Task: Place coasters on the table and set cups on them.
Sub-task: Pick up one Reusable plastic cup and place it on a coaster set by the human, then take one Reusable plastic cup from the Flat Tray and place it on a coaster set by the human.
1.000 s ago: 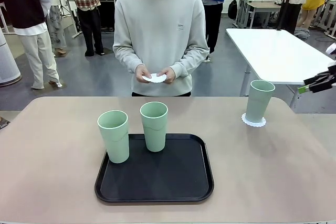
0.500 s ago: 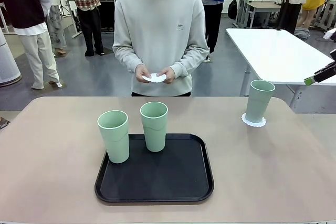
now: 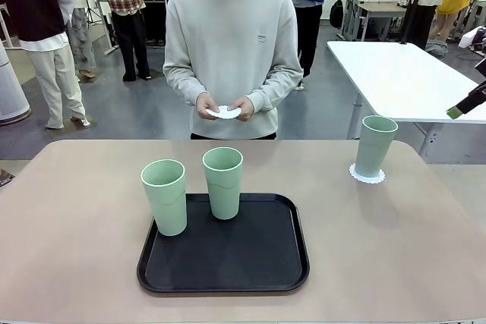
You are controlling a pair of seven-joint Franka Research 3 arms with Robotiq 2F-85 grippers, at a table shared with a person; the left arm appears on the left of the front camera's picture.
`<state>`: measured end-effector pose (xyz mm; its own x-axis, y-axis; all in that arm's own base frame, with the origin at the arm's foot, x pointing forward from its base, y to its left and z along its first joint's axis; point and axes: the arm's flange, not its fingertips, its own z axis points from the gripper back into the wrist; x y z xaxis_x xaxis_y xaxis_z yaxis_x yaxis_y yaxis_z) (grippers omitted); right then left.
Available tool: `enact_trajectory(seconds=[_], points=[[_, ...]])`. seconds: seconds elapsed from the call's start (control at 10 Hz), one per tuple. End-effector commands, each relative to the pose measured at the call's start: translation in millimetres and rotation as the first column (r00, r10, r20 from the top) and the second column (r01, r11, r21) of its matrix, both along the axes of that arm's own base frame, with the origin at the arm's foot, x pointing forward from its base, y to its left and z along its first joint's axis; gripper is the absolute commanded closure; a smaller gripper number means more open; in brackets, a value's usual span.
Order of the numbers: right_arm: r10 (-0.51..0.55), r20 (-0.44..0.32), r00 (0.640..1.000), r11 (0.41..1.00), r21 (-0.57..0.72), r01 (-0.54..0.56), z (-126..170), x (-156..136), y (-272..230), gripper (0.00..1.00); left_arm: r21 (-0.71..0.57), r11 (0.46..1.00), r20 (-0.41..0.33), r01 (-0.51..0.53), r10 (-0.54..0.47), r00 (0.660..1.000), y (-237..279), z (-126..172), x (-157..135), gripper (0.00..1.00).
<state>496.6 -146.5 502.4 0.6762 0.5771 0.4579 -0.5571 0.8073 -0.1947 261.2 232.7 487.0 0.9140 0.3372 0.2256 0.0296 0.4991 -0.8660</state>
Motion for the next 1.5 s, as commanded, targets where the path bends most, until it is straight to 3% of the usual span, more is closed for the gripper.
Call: enact_trajectory(seconds=[0.0,0.4,0.5,1.4], points=[[-0.033,-0.087,0.996,0.999,0.003,0.034,-0.5,-2.7,22.7,0.00,-0.012,1.000,0.011,0.001,0.000,1.000,0.8,0.9,-1.7,0.00],[-0.056,-0.327,0.943,0.995,0.062,0.081,-0.3,-15.3,43.7,0.00,-0.012,1.000,0.011,0.001,0.000,1.000,0.8,0.9,-1.7,0.00],[-0.032,-0.208,0.978,0.999,0.034,0.040,-9.7,-11.2,34.6,0.00,-0.012,1.000,0.011,0.001,0.000,1.000,0.8,0.9,-1.7,0.00],[-0.032,-0.208,0.978,0.999,0.034,0.040,-9.7,-11.2,34.6,0.00,-0.012,1.000,0.011,0.001,0.000,1.000,0.8,0.9,-1.7,0.00]])
